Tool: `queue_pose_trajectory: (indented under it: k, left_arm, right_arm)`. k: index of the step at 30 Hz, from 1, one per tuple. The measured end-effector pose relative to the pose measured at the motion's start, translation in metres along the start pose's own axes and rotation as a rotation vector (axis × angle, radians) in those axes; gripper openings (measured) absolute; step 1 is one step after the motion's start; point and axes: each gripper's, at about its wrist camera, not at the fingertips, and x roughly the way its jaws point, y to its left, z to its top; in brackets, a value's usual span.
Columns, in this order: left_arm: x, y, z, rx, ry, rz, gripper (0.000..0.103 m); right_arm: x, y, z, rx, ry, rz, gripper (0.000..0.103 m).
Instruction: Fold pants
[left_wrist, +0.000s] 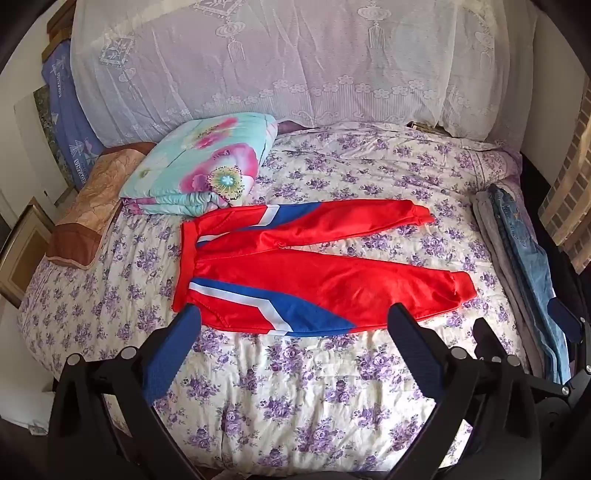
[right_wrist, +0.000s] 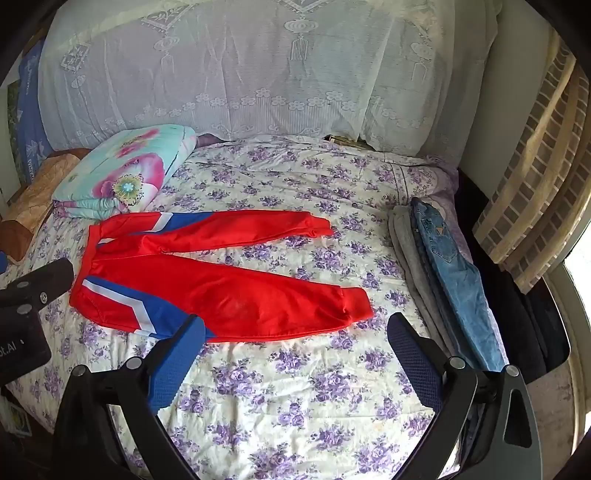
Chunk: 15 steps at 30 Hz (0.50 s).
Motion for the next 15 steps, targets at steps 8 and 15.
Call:
queue_pose_trajectory:
  k: [8,15]
  left_arm:
    - [0.0091,-0.0012,-0.0002,0.011,0.012,0.014,0.098]
    - [0.009,-0.0026,0.0044,0.005,0.011,0.011,0.098]
  right_arm:
    - [0.003,0.0049,0.0032,0.001,0.001,0.002,0.099]
    - [0.0024,0.0088,0.0044,0.003,-0.004,-0.001,0.1]
